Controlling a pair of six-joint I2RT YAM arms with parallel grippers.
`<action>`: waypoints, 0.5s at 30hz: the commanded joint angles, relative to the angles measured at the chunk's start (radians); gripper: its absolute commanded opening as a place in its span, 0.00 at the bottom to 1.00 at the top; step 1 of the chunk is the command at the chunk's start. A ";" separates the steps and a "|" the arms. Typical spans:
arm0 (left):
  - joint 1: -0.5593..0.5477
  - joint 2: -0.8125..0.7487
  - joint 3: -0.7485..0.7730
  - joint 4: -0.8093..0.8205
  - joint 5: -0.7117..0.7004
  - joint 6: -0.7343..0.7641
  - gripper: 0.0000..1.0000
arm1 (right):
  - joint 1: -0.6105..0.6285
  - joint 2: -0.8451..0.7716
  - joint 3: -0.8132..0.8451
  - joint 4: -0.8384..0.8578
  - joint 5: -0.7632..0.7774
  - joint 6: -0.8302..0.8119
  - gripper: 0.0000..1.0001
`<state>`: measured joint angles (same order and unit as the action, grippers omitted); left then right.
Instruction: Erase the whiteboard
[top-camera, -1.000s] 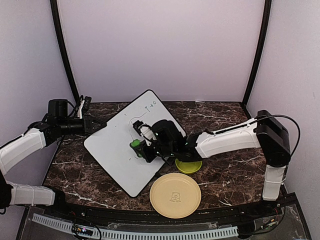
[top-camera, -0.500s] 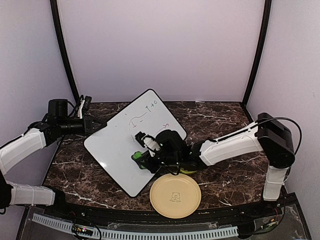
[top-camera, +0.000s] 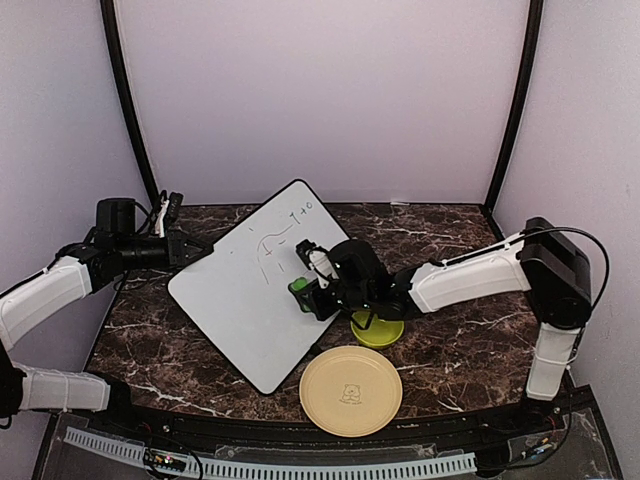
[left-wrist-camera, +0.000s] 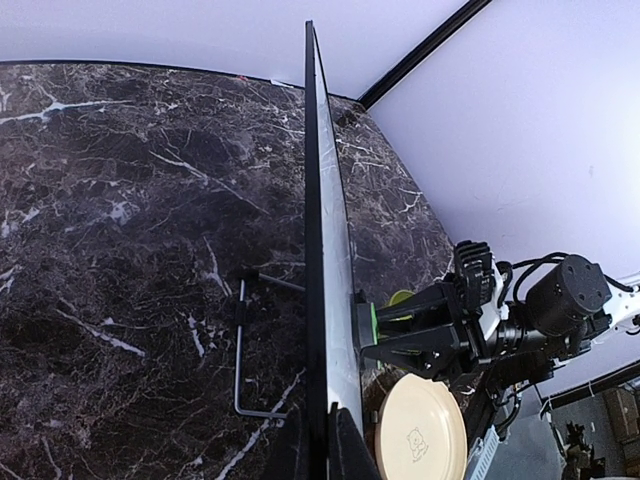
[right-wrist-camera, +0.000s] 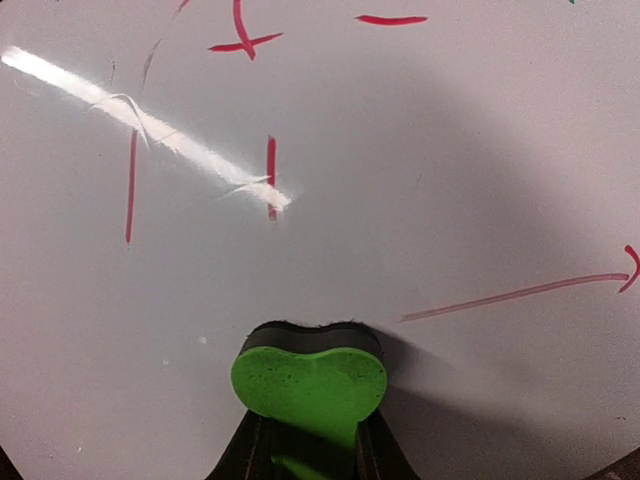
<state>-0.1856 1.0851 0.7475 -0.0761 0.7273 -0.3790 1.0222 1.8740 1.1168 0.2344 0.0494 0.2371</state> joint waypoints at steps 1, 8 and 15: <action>-0.026 0.005 -0.008 -0.025 0.015 0.050 0.00 | 0.097 0.073 0.066 -0.053 0.007 -0.038 0.00; -0.026 -0.003 -0.014 -0.031 0.012 0.051 0.00 | 0.113 0.082 0.068 -0.049 0.012 -0.048 0.00; -0.026 -0.003 -0.013 -0.028 0.008 0.049 0.00 | -0.052 0.037 -0.012 -0.015 -0.012 -0.038 0.00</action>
<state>-0.1864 1.0824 0.7475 -0.0772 0.7250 -0.3782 1.0920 1.9045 1.1580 0.2565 0.0128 0.1951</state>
